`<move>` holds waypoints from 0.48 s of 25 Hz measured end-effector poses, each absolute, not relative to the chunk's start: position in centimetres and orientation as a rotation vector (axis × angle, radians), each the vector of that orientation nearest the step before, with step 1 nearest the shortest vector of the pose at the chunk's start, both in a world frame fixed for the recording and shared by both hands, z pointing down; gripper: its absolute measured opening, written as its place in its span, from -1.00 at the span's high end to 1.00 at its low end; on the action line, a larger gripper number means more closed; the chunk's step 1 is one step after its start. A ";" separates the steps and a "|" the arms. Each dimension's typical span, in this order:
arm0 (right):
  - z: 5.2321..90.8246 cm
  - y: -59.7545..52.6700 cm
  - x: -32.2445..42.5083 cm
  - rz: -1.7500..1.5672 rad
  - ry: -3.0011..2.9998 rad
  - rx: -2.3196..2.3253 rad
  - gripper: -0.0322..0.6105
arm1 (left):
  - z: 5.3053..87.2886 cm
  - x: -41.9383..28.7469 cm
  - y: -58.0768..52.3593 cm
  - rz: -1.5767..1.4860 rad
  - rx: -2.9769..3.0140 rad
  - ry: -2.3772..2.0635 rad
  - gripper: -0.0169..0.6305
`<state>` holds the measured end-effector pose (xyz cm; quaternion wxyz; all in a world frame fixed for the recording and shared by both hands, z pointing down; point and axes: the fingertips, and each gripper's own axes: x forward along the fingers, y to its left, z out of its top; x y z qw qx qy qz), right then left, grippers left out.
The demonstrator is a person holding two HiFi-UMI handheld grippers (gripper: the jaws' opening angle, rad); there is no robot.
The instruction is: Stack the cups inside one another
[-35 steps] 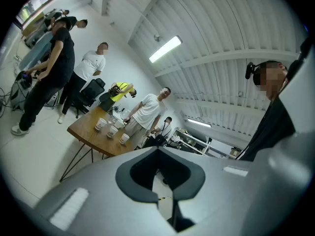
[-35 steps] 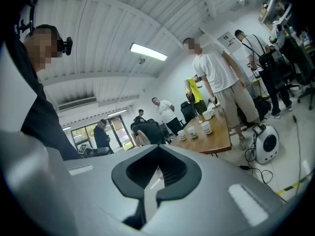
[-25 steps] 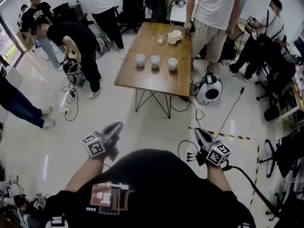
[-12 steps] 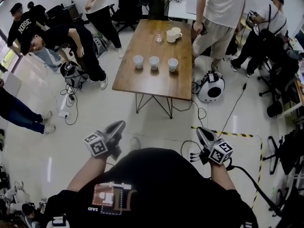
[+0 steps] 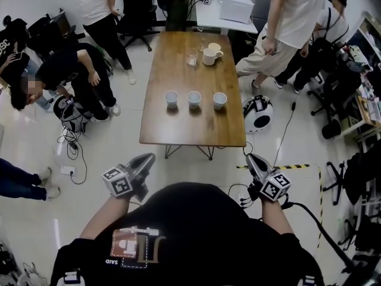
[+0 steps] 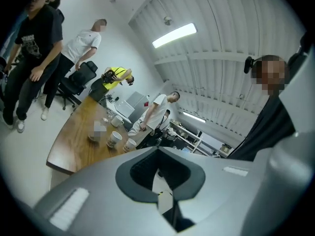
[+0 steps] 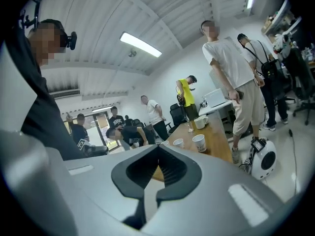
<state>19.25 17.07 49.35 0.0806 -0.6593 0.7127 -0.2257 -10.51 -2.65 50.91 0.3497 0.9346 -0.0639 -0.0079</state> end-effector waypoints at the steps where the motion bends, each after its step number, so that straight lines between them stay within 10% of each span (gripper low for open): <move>1: 49.3 15.5 19.2 -0.671 2.123 -1.981 0.85 | 50.7 -10.4 -4.1 -0.013 2.426 -0.152 0.96; 12: 51.1 4.1 20.8 -0.731 2.274 -1.985 0.72 | 51.1 -9.0 -13.0 -0.038 2.421 -0.207 0.96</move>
